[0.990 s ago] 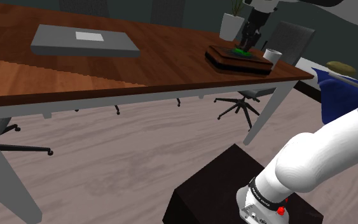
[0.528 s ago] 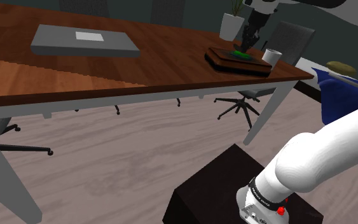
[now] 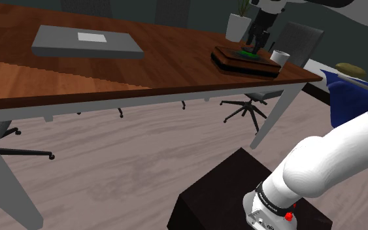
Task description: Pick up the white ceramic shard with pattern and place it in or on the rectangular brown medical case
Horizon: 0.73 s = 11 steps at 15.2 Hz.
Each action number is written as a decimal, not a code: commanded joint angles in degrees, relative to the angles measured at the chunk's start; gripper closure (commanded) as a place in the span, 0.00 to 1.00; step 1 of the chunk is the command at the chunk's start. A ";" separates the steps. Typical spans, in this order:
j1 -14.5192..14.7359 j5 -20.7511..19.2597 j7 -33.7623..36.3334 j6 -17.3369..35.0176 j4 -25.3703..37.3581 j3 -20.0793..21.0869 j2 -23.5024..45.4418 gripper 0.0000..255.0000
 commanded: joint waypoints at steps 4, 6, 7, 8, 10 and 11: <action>0.39 0.55 -0.51 -6.58 7.78 0.58 1.33 0.00; 0.39 0.55 -0.51 -6.58 7.77 0.58 1.33 0.00; 0.39 0.55 -0.51 -6.58 7.78 0.58 1.33 0.00; 0.39 0.55 -0.51 -6.58 7.78 0.58 1.33 0.00; 0.39 0.55 -0.51 -6.58 7.78 0.58 1.33 0.00; 0.39 0.56 -0.51 -6.56 7.77 0.58 1.33 0.00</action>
